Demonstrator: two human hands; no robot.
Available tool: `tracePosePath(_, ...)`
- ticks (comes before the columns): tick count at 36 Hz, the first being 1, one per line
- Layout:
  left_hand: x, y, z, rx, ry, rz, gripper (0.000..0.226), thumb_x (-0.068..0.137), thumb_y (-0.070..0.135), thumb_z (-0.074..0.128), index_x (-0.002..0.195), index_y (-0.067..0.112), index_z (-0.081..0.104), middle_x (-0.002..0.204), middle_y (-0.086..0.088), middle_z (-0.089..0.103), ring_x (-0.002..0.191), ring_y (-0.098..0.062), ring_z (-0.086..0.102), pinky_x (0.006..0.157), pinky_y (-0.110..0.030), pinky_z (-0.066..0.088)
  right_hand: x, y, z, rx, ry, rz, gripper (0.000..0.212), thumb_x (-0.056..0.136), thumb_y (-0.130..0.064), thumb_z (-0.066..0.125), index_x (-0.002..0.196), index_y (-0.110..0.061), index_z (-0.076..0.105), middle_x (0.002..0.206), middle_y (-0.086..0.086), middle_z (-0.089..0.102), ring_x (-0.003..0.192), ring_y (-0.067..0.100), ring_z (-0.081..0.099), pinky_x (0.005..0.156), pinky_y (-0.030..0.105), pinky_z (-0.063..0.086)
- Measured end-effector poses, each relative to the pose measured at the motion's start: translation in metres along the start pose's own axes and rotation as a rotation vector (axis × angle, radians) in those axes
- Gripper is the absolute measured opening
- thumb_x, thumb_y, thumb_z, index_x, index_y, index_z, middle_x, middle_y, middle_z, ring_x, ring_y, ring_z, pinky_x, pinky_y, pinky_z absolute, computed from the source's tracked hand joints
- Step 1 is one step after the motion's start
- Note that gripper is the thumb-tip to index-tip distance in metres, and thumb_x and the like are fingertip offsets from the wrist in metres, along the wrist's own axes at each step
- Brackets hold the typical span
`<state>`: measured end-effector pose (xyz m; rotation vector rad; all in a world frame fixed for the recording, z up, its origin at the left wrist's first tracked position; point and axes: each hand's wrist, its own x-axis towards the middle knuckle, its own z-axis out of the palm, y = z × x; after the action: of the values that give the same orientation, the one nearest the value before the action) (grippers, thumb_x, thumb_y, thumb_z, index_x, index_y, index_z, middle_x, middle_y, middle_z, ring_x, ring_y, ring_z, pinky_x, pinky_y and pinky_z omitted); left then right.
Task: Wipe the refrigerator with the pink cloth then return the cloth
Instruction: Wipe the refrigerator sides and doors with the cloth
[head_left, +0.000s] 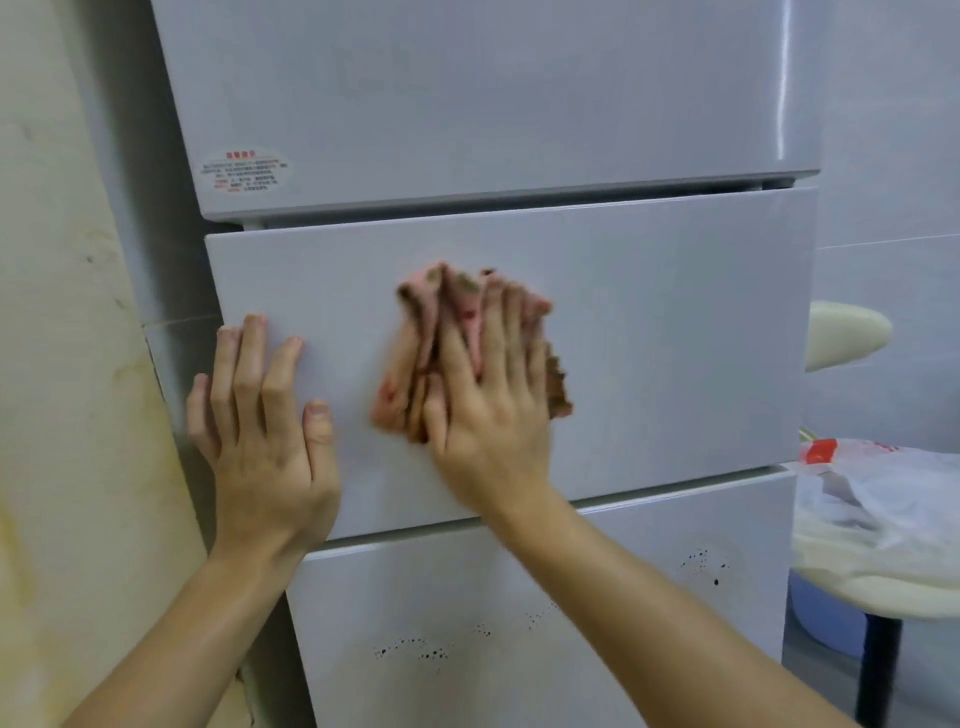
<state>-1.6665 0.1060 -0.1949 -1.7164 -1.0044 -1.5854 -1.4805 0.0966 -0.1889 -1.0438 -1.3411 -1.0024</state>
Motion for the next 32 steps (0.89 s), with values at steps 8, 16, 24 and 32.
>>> tracePosePath(8, 0.000, 0.006, 0.002, 0.008, -0.027, -0.021, 0.056, 0.101, 0.020, 0.041, 0.156, 0.008, 0.037, 0.172, -0.013, 0.022, 0.161, -0.029, 0.011, 0.128, -0.051, 0.005, -0.068, 0.009, -0.012, -0.005, -0.201, -0.293, 0.058, 0.106, -0.024, 0.049, 0.162, -0.014, 0.036, 0.171, 0.016, 0.025, 0.161, 0.031, 0.020, 0.131, 0.049, 0.018)
tracePosePath(16, -0.001, 0.006, 0.004, 0.003, -0.026, -0.035, 0.056, 0.102, 0.022, 0.040, 0.156, 0.008, 0.035, 0.172, -0.012, 0.021, 0.161, -0.030, 0.011, 0.128, -0.053, 0.006, -0.076, 0.115, -0.057, 0.011, -0.019, 0.489, 0.064, 0.108, -0.034, 0.026, 0.167, -0.011, 0.015, 0.175, 0.012, 0.007, 0.163, 0.030, 0.004, 0.132, 0.051, -0.001)
tracePosePath(24, -0.001, 0.005, 0.005, -0.014, -0.008, -0.037, 0.055, 0.102, 0.021, 0.041, 0.156, 0.008, 0.037, 0.172, -0.011, 0.022, 0.162, -0.029, 0.011, 0.128, -0.053, 0.006, -0.019, 0.131, -0.061, -0.002, 0.228, 1.004, 0.068, 0.105, -0.037, 0.021, 0.168, -0.014, 0.010, 0.176, 0.014, -0.002, 0.163, 0.032, -0.006, 0.130, 0.046, -0.009)
tracePosePath(32, 0.004, -0.015, -0.002, -0.056, -0.041, 0.076, 0.053, 0.105, 0.017, 0.038, 0.156, 0.006, 0.037, 0.170, -0.013, 0.026, 0.161, -0.030, 0.014, 0.130, -0.050, 0.017, 0.011, 0.087, -0.032, -0.059, 0.201, 0.610, 0.062, 0.109, -0.029, 0.026, 0.166, -0.005, 0.020, 0.172, 0.026, 0.009, 0.161, 0.043, 0.005, 0.131, 0.053, -0.001)
